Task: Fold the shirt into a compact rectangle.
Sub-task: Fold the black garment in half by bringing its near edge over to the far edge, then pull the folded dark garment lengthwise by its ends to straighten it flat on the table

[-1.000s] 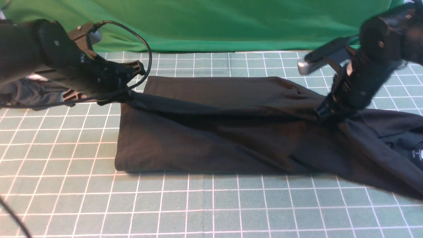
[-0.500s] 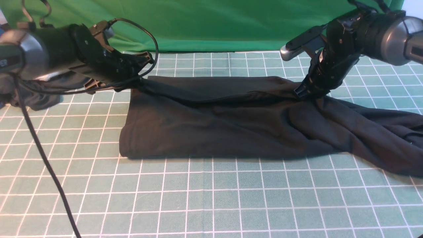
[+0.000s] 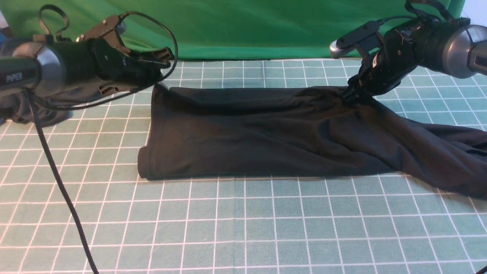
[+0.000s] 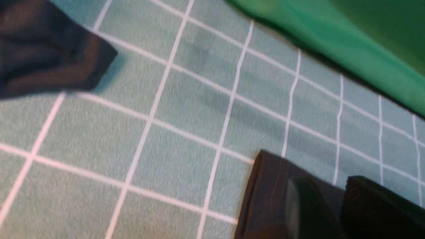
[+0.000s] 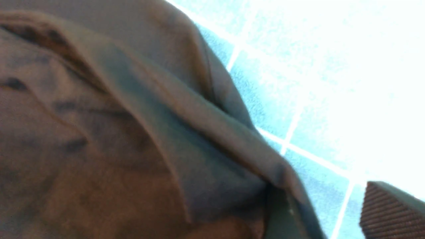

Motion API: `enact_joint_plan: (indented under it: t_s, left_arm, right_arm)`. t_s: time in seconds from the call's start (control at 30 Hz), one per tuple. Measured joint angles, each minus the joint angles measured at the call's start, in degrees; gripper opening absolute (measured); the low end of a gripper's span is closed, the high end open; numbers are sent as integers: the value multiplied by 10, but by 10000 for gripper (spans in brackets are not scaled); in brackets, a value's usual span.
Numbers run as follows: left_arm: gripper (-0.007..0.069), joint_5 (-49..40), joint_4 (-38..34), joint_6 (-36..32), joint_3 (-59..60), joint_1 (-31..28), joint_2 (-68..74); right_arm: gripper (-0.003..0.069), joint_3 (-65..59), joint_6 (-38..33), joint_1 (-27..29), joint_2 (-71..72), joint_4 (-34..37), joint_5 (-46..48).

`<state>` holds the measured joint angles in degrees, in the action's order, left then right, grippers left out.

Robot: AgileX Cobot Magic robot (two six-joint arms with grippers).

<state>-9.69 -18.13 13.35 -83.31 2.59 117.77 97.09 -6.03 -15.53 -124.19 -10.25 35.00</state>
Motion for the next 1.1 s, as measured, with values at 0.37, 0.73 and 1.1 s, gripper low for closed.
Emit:
enact_joint_plan:
  t_s: [0.37,0.73,1.1]
  left_arm:
    - [453,-227,1,-21,-146,-26,-44]
    - [466,-322,-19,-42,-164,-26,-46]
    - [443,-328,-19,-44,-164,-26,-45]
  right_arm:
    - [109,63,-3,6,104,14,89]
    - [23,7,-81,6,29,177,188]
    - [25,40,14,44,-2,-13,32]
